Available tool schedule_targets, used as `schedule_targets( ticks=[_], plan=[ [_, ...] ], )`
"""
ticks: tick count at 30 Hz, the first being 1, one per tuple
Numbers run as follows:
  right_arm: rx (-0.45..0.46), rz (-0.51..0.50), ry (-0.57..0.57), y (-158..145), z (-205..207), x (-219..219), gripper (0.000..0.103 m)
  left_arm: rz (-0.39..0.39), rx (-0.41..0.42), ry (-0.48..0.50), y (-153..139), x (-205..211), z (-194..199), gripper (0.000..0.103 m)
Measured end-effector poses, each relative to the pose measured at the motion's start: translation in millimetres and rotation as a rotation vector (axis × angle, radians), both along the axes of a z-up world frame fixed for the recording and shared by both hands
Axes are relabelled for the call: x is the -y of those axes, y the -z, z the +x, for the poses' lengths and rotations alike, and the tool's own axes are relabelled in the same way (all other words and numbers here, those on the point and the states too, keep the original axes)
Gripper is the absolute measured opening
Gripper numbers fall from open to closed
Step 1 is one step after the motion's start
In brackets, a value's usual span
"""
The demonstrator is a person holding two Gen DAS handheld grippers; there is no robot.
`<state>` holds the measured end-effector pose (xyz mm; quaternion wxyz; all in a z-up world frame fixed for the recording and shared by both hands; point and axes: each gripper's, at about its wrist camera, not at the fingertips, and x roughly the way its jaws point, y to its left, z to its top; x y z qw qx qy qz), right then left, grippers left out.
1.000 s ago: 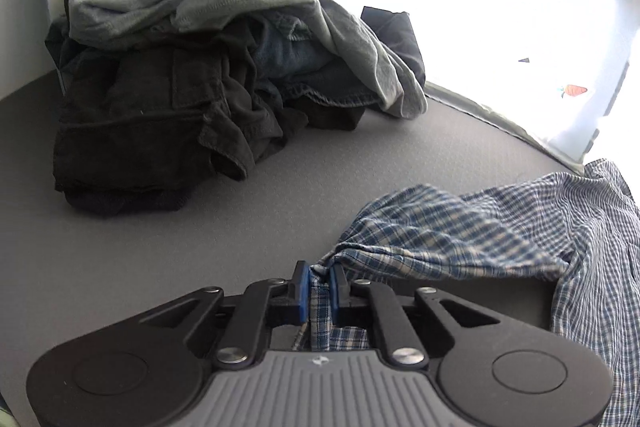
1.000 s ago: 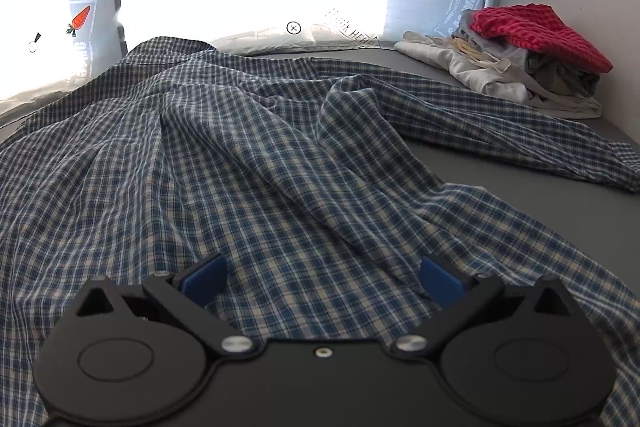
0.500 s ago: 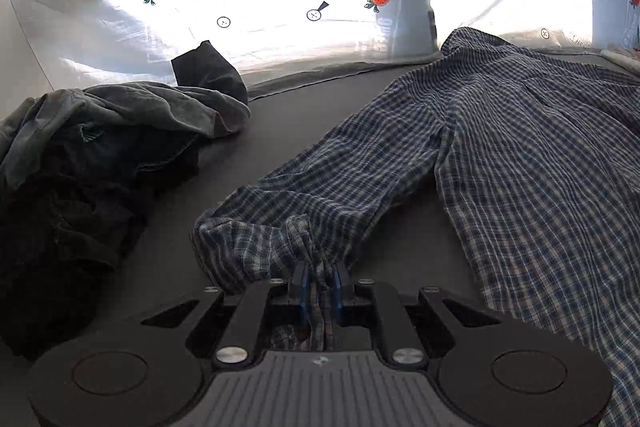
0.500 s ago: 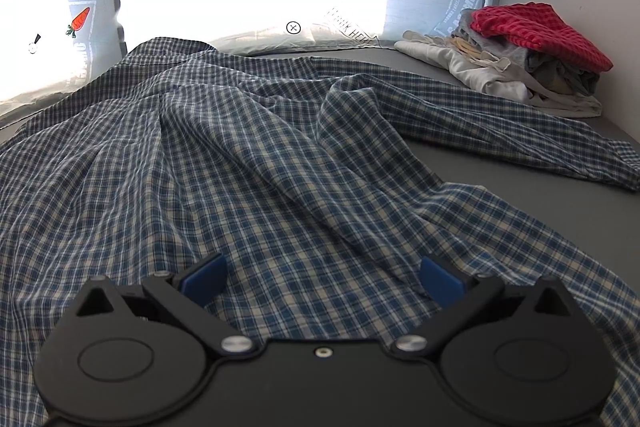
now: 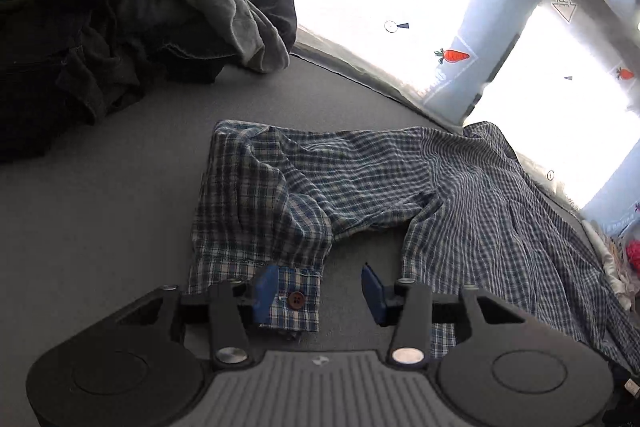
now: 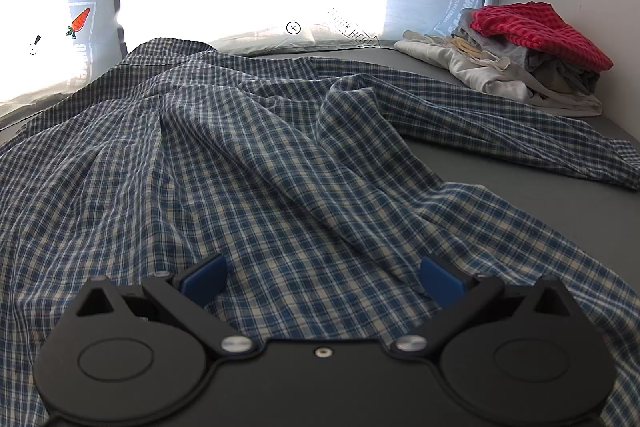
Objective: Fold clothes
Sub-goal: 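Pull the buttoned cuff with the left gripper to stretch the sleeve flat, then release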
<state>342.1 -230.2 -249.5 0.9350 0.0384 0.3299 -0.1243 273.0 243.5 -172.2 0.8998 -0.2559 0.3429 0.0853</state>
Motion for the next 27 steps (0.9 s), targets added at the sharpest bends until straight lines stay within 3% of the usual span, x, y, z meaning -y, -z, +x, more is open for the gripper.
schedule_targets(
  ticks=[2,4,6,8,11,14,16,17,18,20,22,27],
  plan=[
    [0.0,0.0,0.0,0.0,-0.1,0.0,0.103,-0.014,-0.029,-0.084,2.2,-11.3,-5.9,0.048],
    [0.0,0.0,0.001,0.0,-0.1,0.0,0.103,0.021,-0.077,-0.11,11.0,-13.7,-2.0,0.049],
    [0.0,-0.001,0.001,-0.1,-0.2,0.1,0.103,0.058,-0.127,-0.129,20.4,-15.2,3.1,0.059],
    [0.0,-0.001,0.001,-0.1,-0.3,0.3,0.103,0.064,-0.135,-0.13,24.0,-15.4,7.3,0.064],
    [0.0,-0.001,0.0,-0.1,-0.4,0.5,0.103,0.076,-0.125,-0.094,28.0,-11.1,17.5,0.081],
    [0.0,-0.001,0.0,-0.1,-0.4,0.5,0.103,0.156,-0.16,-0.092,34.3,-4.4,25.0,0.079],
    [0.0,-0.001,0.0,-0.1,-0.5,0.6,0.103,0.204,-0.166,-0.086,35.7,-0.4,26.8,0.063],
    [0.0,0.0,0.0,-0.1,-0.5,0.7,0.103,0.204,-0.164,-0.088,35.0,-2.0,26.1,0.038],
    [0.0,0.0,0.0,-0.1,-0.4,0.8,0.103,0.19,-0.16,-0.092,33.4,-5.8,24.5,0.021],
    [0.0,0.0,0.0,-0.1,-0.4,0.9,0.103,0.117,-0.133,-0.139,26.7,-22.3,16.7,0.006],
    [0.0,0.0,0.0,-0.1,-0.5,0.9,0.103,0.085,-0.112,-0.211,16.1,-39.1,7.3,0.004],
    [0.0,-0.001,0.0,-0.1,-0.5,0.8,0.103,0.09,-0.016,-0.412,-26.5,-89.6,-18.3,0.003]
  ],
)
